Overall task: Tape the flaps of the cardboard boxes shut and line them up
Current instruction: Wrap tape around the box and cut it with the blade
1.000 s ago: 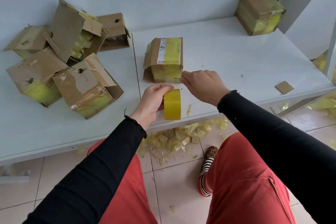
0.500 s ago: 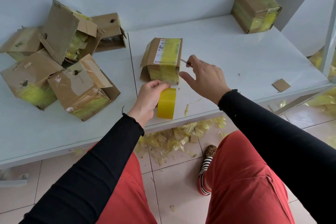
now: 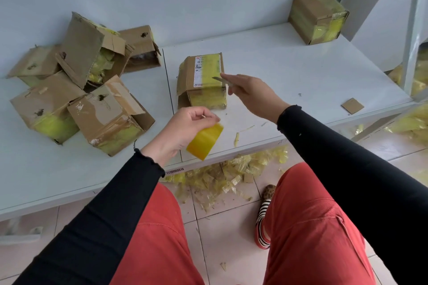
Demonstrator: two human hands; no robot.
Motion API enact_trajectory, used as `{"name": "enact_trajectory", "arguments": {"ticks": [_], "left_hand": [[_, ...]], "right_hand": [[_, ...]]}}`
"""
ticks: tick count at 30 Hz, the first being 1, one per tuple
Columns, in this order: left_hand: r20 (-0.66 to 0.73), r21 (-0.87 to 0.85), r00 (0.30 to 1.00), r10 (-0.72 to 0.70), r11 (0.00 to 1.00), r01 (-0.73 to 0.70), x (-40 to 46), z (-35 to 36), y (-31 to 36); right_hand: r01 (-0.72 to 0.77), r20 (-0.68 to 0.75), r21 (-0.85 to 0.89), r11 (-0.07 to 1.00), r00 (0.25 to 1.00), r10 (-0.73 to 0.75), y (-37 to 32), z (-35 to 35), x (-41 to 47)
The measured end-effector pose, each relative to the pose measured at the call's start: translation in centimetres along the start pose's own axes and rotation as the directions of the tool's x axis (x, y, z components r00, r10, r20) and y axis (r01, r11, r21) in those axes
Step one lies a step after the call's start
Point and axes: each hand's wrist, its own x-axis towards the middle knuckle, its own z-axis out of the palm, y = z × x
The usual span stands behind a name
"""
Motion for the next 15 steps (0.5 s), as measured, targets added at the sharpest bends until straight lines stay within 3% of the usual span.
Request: {"name": "enact_trajectory", "arguments": {"ticks": [3,7,11,15], "left_hand": [[0.024,-0.068,0.998,0.057,0.996,-0.055,-0.7,0.1,0.6],[0.019,-0.051,0.995,0.101,0.994,-0.1,-0.9,1.0,1.2],[0.014,-0.049,0.993,0.113,0.992,-0.112,-0.9,1.5,1.6],[0.065,-0.057,0.993,0.102,0.994,-0.098,-0.6,1.7,1.7]], "right_hand": [[-0.087,-0.108,0.215,0.973,0.988,0.112,-0.2,-0.5,-1.7],[-0.09,0.011,0.496,0.864,0.995,0.098,-1.2,-0.2,-4.2],[0.015,0.01,0.356,0.934,1.0,-0.02,-2.1,0.6,-4.9],[-0.018,-0.01,0.45,0.893,1.0,0.025,-1.5,0.6,-4.9]]}}
